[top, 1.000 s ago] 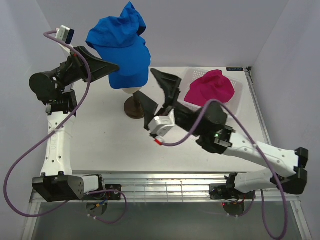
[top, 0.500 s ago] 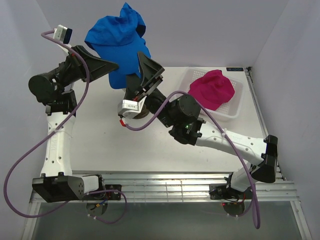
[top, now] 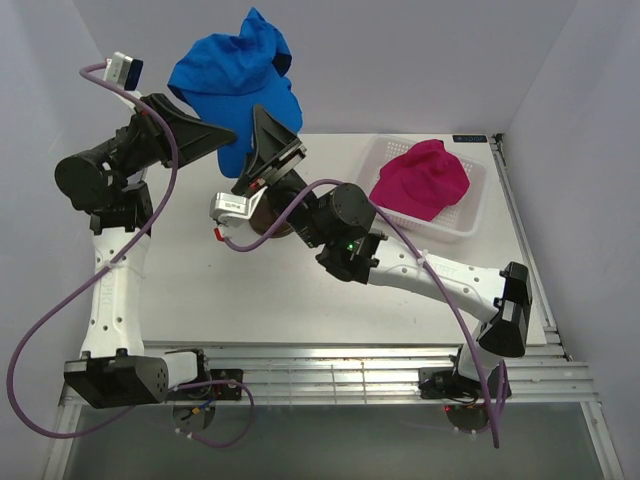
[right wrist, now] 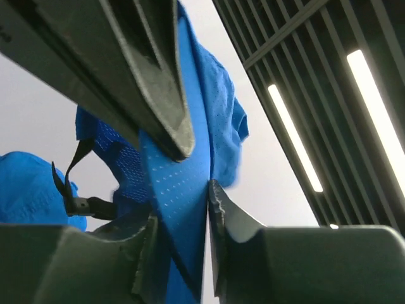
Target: Stack the hats
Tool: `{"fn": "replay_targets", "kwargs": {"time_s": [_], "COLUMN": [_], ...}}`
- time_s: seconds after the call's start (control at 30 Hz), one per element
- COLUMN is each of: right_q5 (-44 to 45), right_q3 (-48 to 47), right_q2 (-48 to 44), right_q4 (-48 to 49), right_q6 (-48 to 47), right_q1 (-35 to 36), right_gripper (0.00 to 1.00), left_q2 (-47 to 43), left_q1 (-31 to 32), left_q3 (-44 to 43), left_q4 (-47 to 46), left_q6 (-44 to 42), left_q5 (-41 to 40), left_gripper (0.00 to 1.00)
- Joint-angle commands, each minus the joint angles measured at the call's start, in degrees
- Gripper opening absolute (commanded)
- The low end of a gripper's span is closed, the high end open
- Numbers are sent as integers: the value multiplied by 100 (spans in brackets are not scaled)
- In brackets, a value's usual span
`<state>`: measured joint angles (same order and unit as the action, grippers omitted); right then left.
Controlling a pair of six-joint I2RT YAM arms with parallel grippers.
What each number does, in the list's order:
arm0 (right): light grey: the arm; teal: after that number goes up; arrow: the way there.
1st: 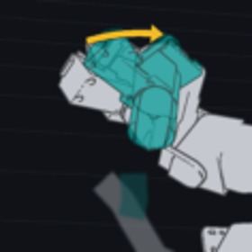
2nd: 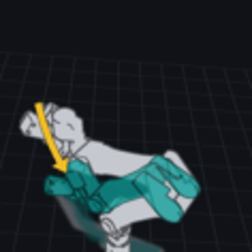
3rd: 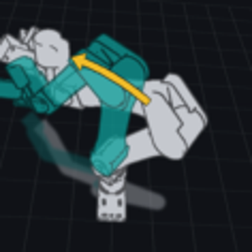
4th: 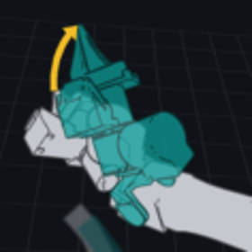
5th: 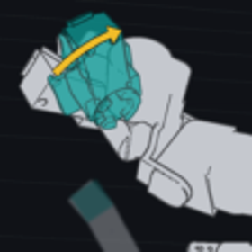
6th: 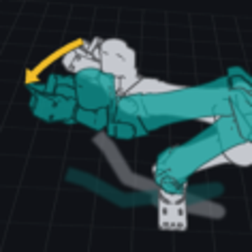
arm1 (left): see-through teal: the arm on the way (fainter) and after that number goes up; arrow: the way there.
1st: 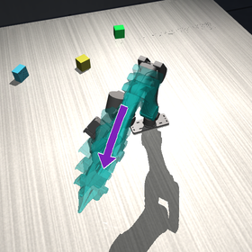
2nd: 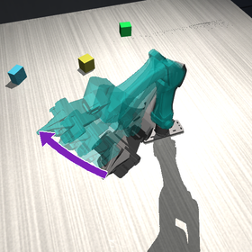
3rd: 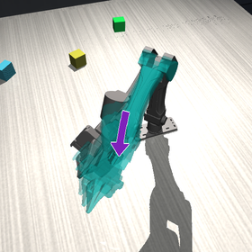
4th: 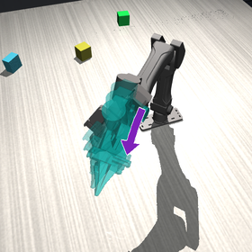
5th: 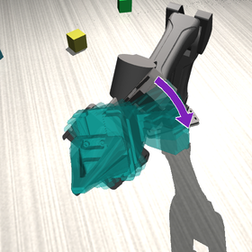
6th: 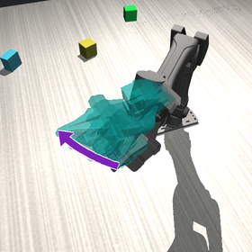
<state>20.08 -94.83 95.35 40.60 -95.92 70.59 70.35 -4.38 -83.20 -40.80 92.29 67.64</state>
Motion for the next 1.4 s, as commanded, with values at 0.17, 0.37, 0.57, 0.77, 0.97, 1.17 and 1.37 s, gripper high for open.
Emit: {"fn": "replay_targets", "kwargs": {"time_s": [0.17,0.37,0.57,0.77,0.97,1.17,1.37], "right_q5": [382,1505,2464,1917,-2564,1852,-1227], "right_q3": [-308,-949,-1784,-1236,454,229,261], "right_q2": [-52,-280,-823,-1834,-2794,-1171,-1948], "right_q4": [528,-51,-1428,-5541,-7712,-9392,-8037], "right_q6": [-33,758,2493,5254,7710,9264,9459], "right_q1": [-36,-141,-685,-1922,-4108,-5037,-5037], "right_gripper": [8,8,8,8,8,8,8], "left_q2": [-179,-153,-83,-179,-206,-197,-223], "left_q1": [-1,-10,-89,-168,-186,-186,-186], "left_q3": [32,76,-161,110,392,401,427], "left_q4": [-166,-157,-130,89,309,467,546], "left_q6": [0,-238,-422,-615,-835,-1029,-1082], "left_q5": [-66,-58,21,118,153,153,189], "left_gripper": [0,86,98,98,98,98,98]}}
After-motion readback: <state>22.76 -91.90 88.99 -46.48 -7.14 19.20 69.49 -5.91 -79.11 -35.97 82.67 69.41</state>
